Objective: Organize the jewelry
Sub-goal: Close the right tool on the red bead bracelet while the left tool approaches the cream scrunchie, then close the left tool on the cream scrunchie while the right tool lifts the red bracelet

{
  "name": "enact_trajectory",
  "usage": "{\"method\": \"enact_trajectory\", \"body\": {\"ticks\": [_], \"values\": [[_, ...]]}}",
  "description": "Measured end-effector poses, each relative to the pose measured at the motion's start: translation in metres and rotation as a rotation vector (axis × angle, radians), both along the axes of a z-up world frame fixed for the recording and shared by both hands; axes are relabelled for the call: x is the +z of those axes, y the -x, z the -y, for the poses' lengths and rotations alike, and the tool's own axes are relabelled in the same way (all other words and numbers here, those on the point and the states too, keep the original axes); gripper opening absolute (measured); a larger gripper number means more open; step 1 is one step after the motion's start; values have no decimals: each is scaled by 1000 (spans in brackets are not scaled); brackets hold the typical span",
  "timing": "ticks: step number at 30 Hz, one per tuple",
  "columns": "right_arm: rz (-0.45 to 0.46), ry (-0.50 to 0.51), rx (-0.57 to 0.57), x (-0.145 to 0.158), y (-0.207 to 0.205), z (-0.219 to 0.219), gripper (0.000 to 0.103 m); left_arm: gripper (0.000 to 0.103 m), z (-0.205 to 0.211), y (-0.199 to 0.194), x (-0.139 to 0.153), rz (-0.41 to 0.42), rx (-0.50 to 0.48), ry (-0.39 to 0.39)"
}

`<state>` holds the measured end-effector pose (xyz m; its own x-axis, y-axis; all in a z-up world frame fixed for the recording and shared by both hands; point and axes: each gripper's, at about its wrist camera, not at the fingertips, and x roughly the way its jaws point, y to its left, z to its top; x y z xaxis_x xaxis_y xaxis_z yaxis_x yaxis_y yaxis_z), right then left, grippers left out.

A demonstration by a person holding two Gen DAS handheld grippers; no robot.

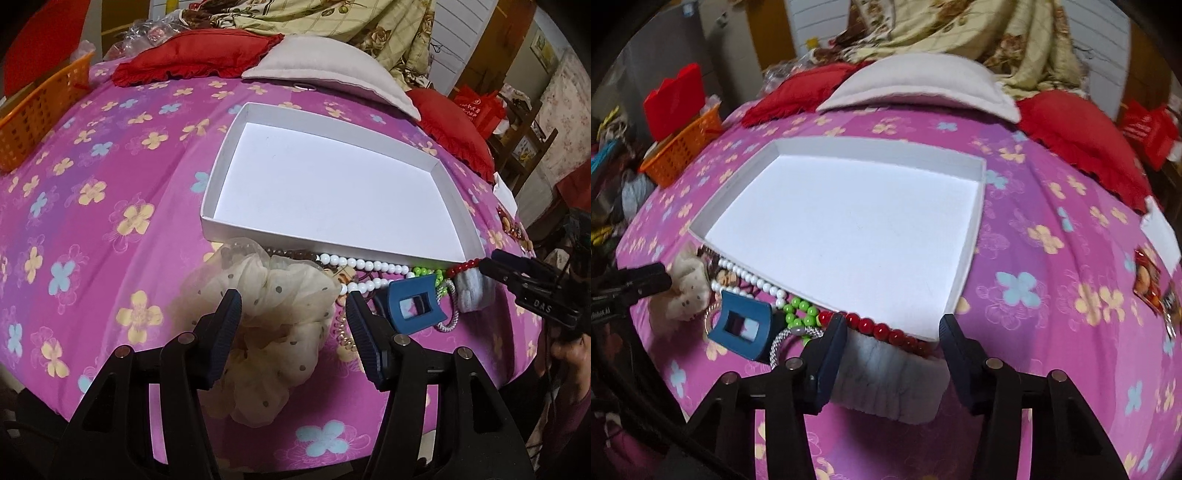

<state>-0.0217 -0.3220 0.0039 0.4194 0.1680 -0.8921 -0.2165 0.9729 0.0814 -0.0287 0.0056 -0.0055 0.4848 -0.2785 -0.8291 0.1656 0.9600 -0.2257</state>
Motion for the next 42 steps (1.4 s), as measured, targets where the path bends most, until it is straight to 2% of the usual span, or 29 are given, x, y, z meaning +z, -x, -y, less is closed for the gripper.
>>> {"method": "enact_trajectory", "body": {"ticks": [3,7,9,14,17,21,26,29,36,38,42], "values": [[-15,-16,34,0,1,0,51,59,-3,0,-1,-5,13,7],[2,31,77,-3,4,-3,50,59,-8,-1,-1,-5,31,13],[20,48,96,-5,3,-6,38,59,-8,-2,-3,-8,34,16],[57,78,132,-9,0,-10,24,59,-8,-2,-5,-20,38,19],[84,91,104,-8,-5,-6,9,59,-9,-2,-5,-20,45,15],[58,48,72,-14,-17,3,9,59,-9,-3,-5,-22,52,17],[77,41,62,-9,-15,4,9,59,-6,-1,-5,-18,46,2],[99,-29,34,10,-11,12,9,59,-7,-1,-5,-23,46,13],[181,-50,33,51,1,12,9,60,-10,1,-11,-48,24,47],[198,-46,40,58,2,10,9,69,-10,3,-14,-54,13,58],[194,-40,24,56,-4,15,9,70,-12,4,-14,-46,19,61]]}}
